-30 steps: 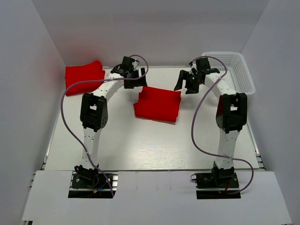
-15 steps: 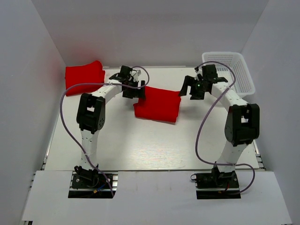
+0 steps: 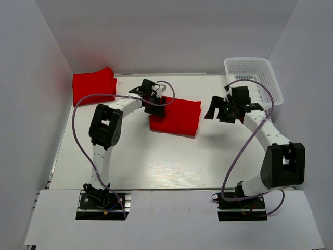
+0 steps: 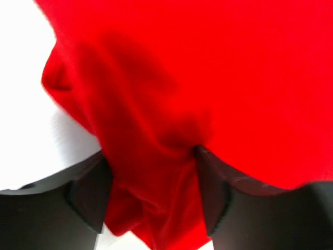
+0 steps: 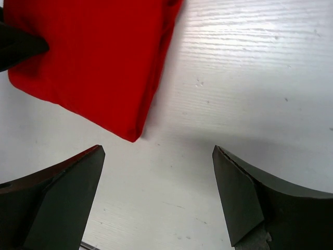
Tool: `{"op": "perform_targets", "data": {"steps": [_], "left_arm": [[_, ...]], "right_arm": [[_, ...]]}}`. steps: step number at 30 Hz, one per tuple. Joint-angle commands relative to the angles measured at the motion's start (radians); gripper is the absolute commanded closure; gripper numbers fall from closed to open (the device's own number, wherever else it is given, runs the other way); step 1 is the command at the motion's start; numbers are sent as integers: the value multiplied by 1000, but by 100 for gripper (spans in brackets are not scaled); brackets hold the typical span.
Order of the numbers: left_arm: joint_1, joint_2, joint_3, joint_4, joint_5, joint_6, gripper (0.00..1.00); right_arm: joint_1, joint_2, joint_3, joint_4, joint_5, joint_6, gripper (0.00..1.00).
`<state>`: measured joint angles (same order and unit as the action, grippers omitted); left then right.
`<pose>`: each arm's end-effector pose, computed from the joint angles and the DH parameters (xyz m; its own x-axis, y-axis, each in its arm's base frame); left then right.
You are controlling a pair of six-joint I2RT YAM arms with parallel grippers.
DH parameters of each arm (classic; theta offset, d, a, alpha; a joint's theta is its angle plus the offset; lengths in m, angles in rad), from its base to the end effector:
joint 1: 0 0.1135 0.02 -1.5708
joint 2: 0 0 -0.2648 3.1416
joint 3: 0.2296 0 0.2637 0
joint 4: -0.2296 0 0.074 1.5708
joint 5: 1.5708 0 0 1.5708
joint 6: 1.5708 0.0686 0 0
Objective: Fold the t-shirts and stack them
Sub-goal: Put the neatly folded tshirt into the corner of the board with the left arm
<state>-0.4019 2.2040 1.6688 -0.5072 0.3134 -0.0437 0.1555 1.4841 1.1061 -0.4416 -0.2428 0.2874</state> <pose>0.4504 -0.2144 0.1274 -0.8165 0.3019 -0.4920 0.4800 0.8287 -0.2880 0.3470 0.0711 0.2356 -0.7810 0.1561 -0.6047 -0.0949 0.9273 0.3620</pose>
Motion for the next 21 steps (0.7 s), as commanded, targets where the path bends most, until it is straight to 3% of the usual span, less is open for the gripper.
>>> {"op": "perform_targets", "data": {"steps": [1, 6, 9, 16, 21], "left_arm": [[-46, 26, -38, -22, -43, 30, 31], [-46, 54, -38, -22, -46, -19, 61], [-46, 54, -38, -2, -22, -30, 97], [-9, -16, 51, 36, 30, -30, 100], [14, -41, 124, -2, 39, 82, 100]], "right_arm": [[-2, -80, -38, 20, 83, 15, 10], [-2, -165, -57, -12, 168, 16, 10], [-2, -209, -68, -28, 215, 16, 10], [-4, -288, -120, -43, 303, 33, 10], [-4, -340, -152, -20, 349, 32, 10]]}}
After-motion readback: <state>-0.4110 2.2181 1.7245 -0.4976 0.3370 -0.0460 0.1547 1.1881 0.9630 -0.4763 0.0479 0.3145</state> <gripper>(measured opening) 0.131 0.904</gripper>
